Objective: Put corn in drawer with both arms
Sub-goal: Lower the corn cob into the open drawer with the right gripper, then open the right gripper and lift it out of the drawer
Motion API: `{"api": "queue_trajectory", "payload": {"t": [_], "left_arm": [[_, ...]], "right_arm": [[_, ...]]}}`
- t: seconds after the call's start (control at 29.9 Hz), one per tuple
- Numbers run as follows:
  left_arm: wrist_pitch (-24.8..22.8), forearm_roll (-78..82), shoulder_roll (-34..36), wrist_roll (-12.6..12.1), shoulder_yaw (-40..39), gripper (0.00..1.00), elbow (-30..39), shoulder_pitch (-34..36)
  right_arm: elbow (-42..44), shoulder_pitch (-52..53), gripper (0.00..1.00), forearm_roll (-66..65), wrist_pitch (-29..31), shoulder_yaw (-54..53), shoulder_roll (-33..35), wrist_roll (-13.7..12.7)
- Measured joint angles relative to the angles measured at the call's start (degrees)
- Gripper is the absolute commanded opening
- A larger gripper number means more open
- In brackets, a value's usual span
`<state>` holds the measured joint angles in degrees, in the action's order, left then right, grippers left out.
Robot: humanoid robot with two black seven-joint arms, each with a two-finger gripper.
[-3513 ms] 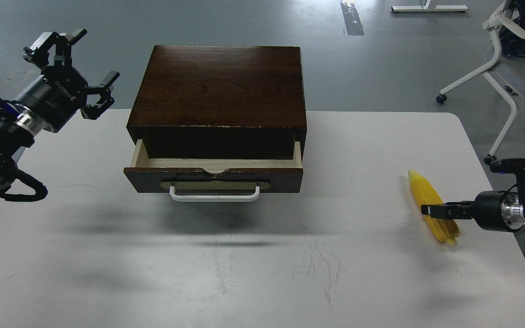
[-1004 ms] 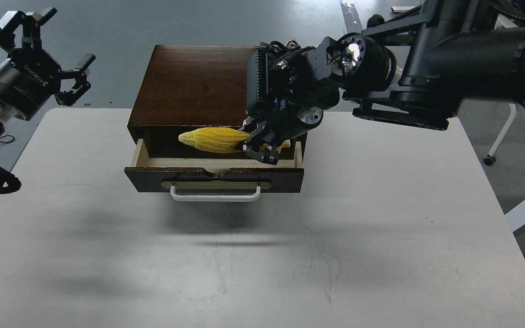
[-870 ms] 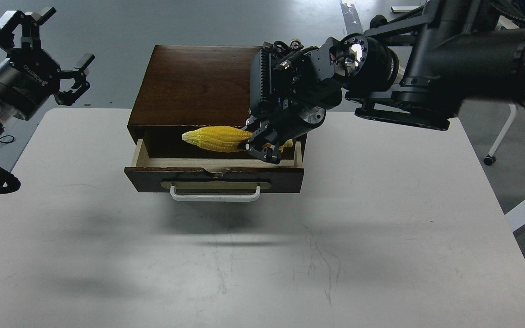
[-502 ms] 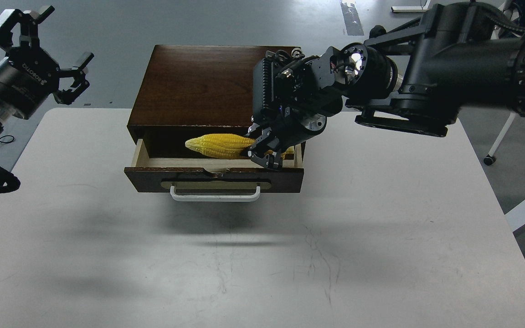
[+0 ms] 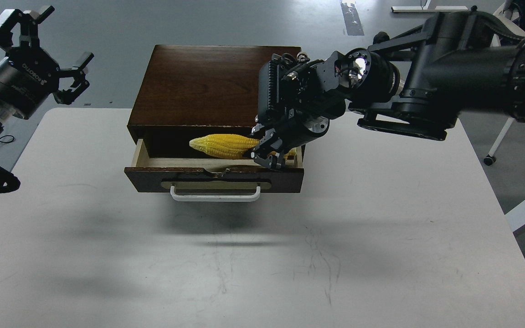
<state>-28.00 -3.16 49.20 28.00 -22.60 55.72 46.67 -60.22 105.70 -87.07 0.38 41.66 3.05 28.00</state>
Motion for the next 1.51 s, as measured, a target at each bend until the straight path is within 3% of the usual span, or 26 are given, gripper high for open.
{"api": "queue_trajectory", "payload": {"t": [0.23,0.64,1.27,1.34,1.37,1.41,1.51], "left_arm": [[0.0,0.0,0.0,0.0,0.0,0.98,0.0,0.0],[0.0,0.0,0.0,0.0,0.0,0.98,0.0,-0.1],[0.0,0.0,0.1,0.0,-0.1,0.98,0.2,-0.1],[0.0,0.0,0.1,0.0,-0.1,0.98,0.3,-0.1],[0.0,0.0,0.2,0.0,-0.1,0.98,0.3,-0.1],[0.0,0.0,0.3,0.0,-0.1,0.98,0.3,-0.1],[0.0,0.0,0.4,0.0,-0.1,0.98,0.4,-0.1]], "right_arm": [[0.1,-0.1,0.47,0.1,-0.2,0.0,0.0,0.0],[0.0,-0.1,0.68,0.1,-0.2,-0.1,-0.1,0.0],[-0.3,2.5,0.71,1.8,-0.5,-2.4,1.9,0.0],[-0.4,2.8,0.75,5.1,-0.5,-4.4,3.6,0.0],[-0.4,3.0,0.83,7.5,-0.5,-5.3,4.6,0.0],[-0.4,3.1,0.99,9.6,-0.5,-5.9,5.3,0.0],[-0.4,3.2,1.0,17.4,-0.5,-7.3,8.0,0.0]]}}
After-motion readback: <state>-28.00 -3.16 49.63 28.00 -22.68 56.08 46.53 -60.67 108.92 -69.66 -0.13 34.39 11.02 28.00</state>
